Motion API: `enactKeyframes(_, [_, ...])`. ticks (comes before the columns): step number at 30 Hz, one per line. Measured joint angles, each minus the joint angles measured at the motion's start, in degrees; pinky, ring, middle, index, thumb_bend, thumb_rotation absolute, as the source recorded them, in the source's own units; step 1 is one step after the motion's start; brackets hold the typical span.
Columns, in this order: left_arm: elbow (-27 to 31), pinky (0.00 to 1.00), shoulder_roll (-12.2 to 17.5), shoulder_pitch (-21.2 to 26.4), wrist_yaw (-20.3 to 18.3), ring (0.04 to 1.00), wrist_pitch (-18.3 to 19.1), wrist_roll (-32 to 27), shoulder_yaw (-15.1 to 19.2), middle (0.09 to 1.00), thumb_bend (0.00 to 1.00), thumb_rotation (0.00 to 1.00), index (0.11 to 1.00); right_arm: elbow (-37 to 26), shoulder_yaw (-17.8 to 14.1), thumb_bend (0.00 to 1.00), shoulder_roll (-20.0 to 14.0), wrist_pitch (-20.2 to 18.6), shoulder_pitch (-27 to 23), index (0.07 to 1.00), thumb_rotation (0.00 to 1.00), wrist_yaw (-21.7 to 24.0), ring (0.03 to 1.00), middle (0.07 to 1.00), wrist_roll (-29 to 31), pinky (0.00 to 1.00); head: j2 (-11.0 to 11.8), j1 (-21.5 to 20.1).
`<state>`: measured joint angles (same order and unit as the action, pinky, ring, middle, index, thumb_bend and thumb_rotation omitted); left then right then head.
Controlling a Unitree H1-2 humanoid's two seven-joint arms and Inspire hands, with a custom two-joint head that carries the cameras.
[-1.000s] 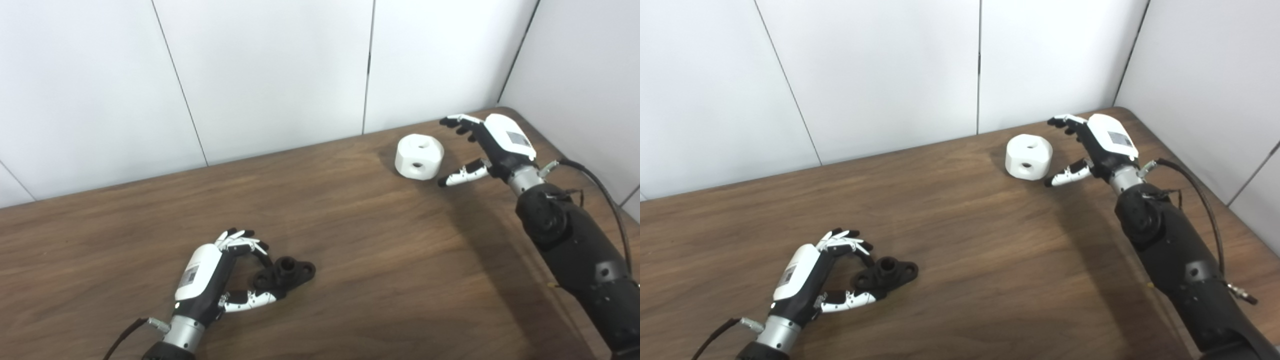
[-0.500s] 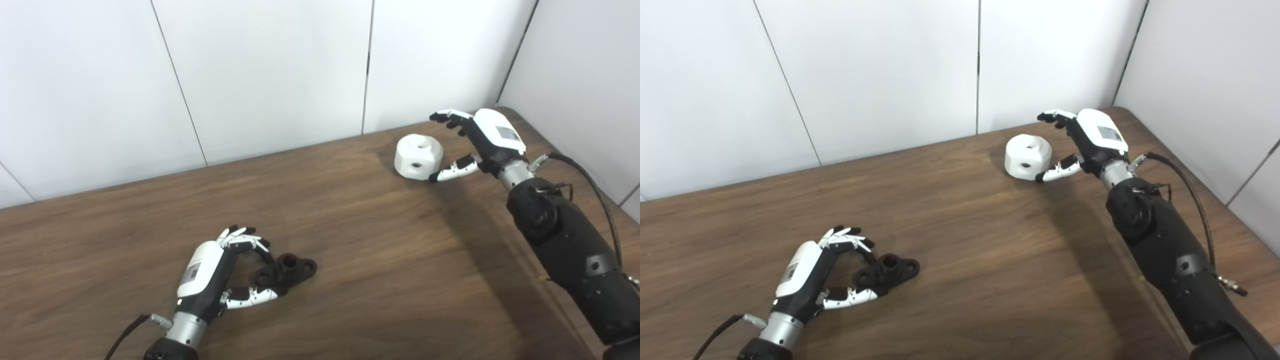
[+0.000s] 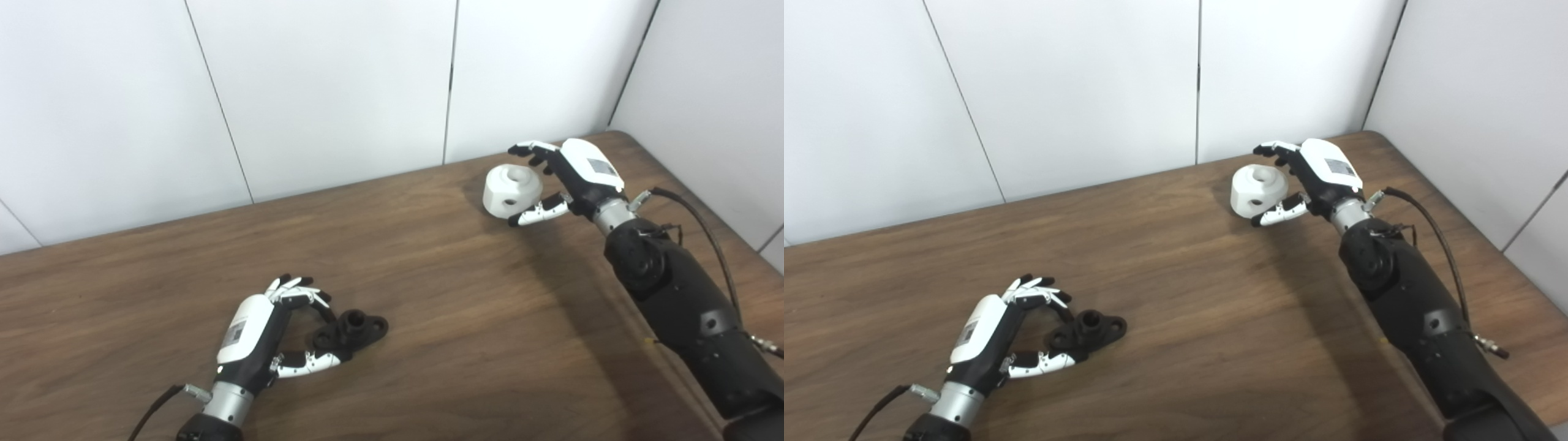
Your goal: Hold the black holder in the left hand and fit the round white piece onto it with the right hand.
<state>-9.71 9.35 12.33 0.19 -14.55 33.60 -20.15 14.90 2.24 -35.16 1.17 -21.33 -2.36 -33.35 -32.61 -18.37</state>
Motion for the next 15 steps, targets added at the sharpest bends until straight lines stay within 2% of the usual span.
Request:
enactKeyframes(5, [0.5, 0.99, -0.1, -0.3, 0.0, 0.877, 0.0, 0.0, 0.0, 0.713, 0.52, 0.06, 0.484, 2.5, 1.0, 0.79, 0.5, 0.7, -0.5, 0.77, 0.28, -1.7, 0.721, 0.775, -1.1, 0.6, 0.1, 0.4])
enactKeyframes(15, [2.1, 0.97, -0.9, -1.4, -0.2, 0.874, 0.2, 0.1, 0.0, 0.71, 0.52, 0.05, 0.484, 3.7, 2.0, 0.56, 1.0, 1.3, -1.6, 0.72, 0.34, -3.1, 0.681, 0.726, -2.6, 0.56, -0.4, 0.8])
